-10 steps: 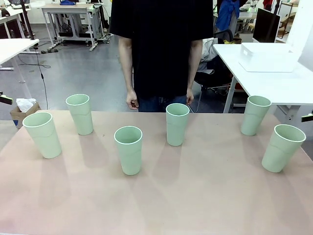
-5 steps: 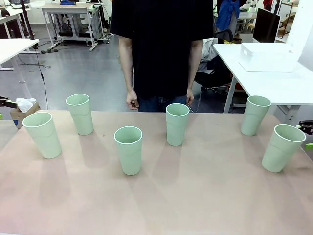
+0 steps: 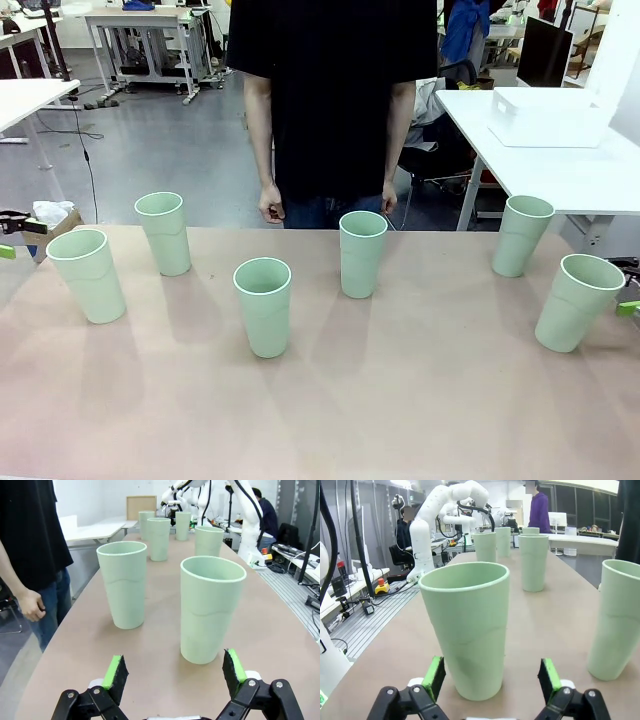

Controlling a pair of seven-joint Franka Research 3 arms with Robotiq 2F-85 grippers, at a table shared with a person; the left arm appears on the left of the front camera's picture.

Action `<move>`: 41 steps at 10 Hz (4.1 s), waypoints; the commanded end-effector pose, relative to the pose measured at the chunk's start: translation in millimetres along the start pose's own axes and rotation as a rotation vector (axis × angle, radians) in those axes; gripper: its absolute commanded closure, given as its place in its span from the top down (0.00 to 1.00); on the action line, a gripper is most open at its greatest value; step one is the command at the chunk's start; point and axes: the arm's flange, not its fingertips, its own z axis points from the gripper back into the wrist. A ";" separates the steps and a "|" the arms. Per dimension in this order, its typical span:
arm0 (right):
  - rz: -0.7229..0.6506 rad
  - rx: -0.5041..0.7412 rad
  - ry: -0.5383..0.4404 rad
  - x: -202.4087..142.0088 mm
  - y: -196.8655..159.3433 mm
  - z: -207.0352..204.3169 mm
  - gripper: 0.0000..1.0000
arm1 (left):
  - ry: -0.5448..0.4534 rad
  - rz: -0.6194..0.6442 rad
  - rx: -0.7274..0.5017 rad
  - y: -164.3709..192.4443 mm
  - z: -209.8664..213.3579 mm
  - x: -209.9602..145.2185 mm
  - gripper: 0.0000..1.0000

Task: Stack the cups and store them in the basket.
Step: Pick up two Reusable plastic cups , one in each hand.

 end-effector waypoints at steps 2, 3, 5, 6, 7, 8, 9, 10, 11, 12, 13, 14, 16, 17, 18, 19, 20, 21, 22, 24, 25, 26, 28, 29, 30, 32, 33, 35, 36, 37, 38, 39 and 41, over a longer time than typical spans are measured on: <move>0.034 -0.026 -0.018 -1.7 -2.0 -7.5 1.00 | -0.026 -0.050 -0.033 9.0 -3.0 -12.1 1.00; 0.035 -0.028 -0.025 -2.4 -1.9 -7.9 1.00 | -0.033 -0.042 -0.051 10.6 -8.9 -15.7 1.00; 0.034 -0.033 -0.036 -4.9 -1.9 -8.9 1.00 | -0.075 -0.066 -0.088 0.1 -19.8 -16.0 1.00; 0.028 -0.040 -0.039 -6.2 -2.5 -8.7 1.00 | -0.077 -0.065 -0.106 -7.6 -26.3 -17.3 1.00; 0.027 -0.045 -0.038 -6.5 -2.9 -9.0 1.00 | -0.072 -0.061 -0.119 -15.0 -32.2 -18.6 1.00; 0.025 -0.050 -0.042 -6.6 -3.1 -9.3 1.00 | -0.064 -0.068 -0.115 -23.1 -39.7 -19.8 1.00; 0.025 -0.054 -0.043 -7.0 -3.2 -10.5 1.00 | -0.073 -0.072 -0.107 -30.4 -46.6 -20.6 1.00; 0.023 -0.062 -0.047 -7.2 -3.6 -11.4 1.00 | -0.091 -0.081 -0.084 -35.2 -53.8 -20.9 1.00; 0.023 -0.069 -0.051 -7.4 -4.1 -11.6 1.00 | -0.112 -0.098 -0.053 -35.3 -59.9 -21.3 1.00; 0.023 -0.068 -0.049 -7.5 -3.7 -12.4 1.00 | -0.120 -0.102 -0.033 -34.3 -65.2 -23.3 1.00; -0.001 -0.030 -0.037 -7.7 -4.3 -5.5 1.00 | -0.110 -0.058 -0.042 -32.2 -66.6 -23.7 1.00; -0.001 -0.030 -0.037 -7.7 -4.3 -5.5 1.00 | -0.115 -0.068 -0.077 -27.9 -52.7 -28.4 1.00; -0.001 -0.030 -0.037 -7.7 -4.3 -5.5 1.00 | -0.115 -0.068 -0.077 -27.9 -52.7 -28.4 1.00; -0.004 -0.030 -0.038 -9.4 -4.2 -5.6 1.00 | -0.116 -0.063 -0.067 -27.0 -58.1 -31.6 1.00; -0.013 -0.022 -0.054 -10.8 -2.5 -9.9 1.00 | -0.103 -0.077 -0.027 -28.7 -63.2 -31.8 1.00; -0.010 -0.009 -0.059 -12.7 -0.7 -13.7 1.00 | -0.125 -0.077 -0.022 -27.5 -68.6 -32.9 1.00; -0.008 0.003 -0.061 -14.0 1.7 -15.5 1.00 | -0.116 -0.072 -0.025 -26.1 -71.9 -34.5 1.00; -0.008 0.018 -0.073 -15.6 3.8 -17.2 1.00 | -0.132 -0.076 -0.023 -27.0 -75.5 -36.3 1.00; -0.010 0.027 -0.075 -16.6 4.8 -18.2 1.00 | -0.131 -0.079 -0.015 -27.1 -78.3 -36.4 1.00; -0.009 0.035 -0.075 -17.2 7.8 -23.6 1.00 | -0.132 -0.078 -0.010 -27.8 -82.2 -37.7 1.00; -0.004 0.035 -0.072 -17.3 8.7 -26.0 1.00 | -0.136 -0.076 -0.008 -28.2 -84.9 -38.8 1.00; 0.007 0.035 -0.076 -17.7 9.1 -27.7 1.00 | -0.147 -0.076 -0.003 -28.0 -86.1 -40.0 1.00; 0.022 0.033 -0.084 -18.2 9.2 -31.6 1.00 | -0.162 -0.075 0.009 -27.9 -87.9 -40.6 1.00; 0.024 0.032 -0.089 -19.3 8.0 -34.1 1.00 | -0.171 -0.075 -0.007 -27.5 -89.9 -40.6 1.00; 0.022 0.031 -0.090 -20.0 6.4 -36.5 1.00 | -0.168 -0.078 -0.012 -27.1 -94.0 -40.6 1.00; 0.020 0.032 -0.091 -20.6 6.1 -39.0 1.00 | -0.146 -0.068 -0.054 -29.8 -101.0 -41.1 1.00; 0.023 0.032 -0.093 -20.5 6.3 -39.8 1.00 | -0.148 -0.068 -0.064 -32.0 -102.8 -40.6 1.00; 0.029 0.032 -0.095 -20.3 7.1 -43.8 1.00 | -0.145 -0.077 -0.064 -36.7 -113.2 -40.5 1.00; 0.029 0.031 -0.097 -20.3 6.7 -46.6 1.00 | -0.142 -0.068 -0.082 -36.3 -119.1 -42.6 1.00; 0.029 0.038 -0.100 -20.6 7.3 -49.1 1.00 | -0.143 -0.062 -0.088 -36.5 -124.1 -43.8 1.00; 0.024 0.048 -0.096 -21.5 8.3 -50.9 1.00 | -0.149 -0.063 -0.093 -38.9 -128.0 -45.5 1.00; 0.019 0.063 -0.091 -21.7 9.1 -51.9 1.00 | -0.148 -0.061 -0.099 -40.4 -130.8 -46.1 1.00; 0.017 0.086 -0.086 -21.5 12.7 -53.8 1.00 | -0.157 -0.060 -0.101 -42.4 -134.3 -47.1 1.00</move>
